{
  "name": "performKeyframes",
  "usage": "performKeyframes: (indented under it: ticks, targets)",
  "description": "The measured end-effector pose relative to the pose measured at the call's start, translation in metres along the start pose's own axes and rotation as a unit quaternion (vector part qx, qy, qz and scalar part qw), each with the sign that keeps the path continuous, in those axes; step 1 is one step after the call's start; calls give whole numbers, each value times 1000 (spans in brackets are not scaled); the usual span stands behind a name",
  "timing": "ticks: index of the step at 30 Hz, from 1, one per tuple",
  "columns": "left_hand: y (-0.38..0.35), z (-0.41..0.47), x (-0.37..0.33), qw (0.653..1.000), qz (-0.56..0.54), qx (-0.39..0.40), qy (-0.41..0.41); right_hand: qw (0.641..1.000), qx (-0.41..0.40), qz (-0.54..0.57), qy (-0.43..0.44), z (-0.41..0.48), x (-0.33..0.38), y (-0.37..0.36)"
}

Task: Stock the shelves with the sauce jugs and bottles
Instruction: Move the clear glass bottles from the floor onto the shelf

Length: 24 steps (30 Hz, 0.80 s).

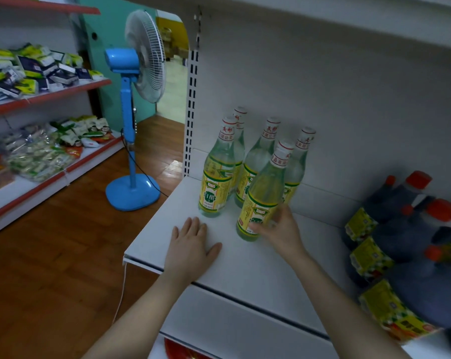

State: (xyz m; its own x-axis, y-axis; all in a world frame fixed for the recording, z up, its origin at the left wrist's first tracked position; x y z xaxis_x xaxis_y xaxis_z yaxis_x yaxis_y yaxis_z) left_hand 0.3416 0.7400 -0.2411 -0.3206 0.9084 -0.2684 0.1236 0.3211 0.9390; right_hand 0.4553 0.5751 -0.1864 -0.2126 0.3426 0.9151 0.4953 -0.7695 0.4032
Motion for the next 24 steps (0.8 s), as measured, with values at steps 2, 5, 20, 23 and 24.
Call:
performKeyframes:
  ticks: [2,5,20,23,24]
  targets:
    - [1,0,0,1000,-4,-1,-1,1000,-10,1,-11,-1,-10,-7]
    - [0,0,0,1000,-3,3,2,1000,-16,1,-3,5,-6,-14]
    - [0,0,0,1000,14,1,9,1000,-19,-4,7,19,-2,-29]
    - [0,0,0,1000,12,3,10,999,-19,-25,-30,17,-14,-31]
    - [0,0,0,1000,12,4,10,999,-18,-29,-34,16,-16,-31]
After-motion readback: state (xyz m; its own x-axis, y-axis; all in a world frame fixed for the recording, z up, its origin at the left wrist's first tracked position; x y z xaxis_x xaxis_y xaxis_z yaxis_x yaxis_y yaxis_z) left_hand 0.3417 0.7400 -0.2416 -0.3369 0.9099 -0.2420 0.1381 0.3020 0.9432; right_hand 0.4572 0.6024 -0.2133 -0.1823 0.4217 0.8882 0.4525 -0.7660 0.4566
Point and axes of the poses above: each hand's wrist, its own z-axis towards the middle knuckle, its own y-axis out of the back of the hand, x = y × z, the point moved 8 cm from there along z, towards the middle knuckle, and after that the axes turned 15 degrees about x, right-handed, at the moved point
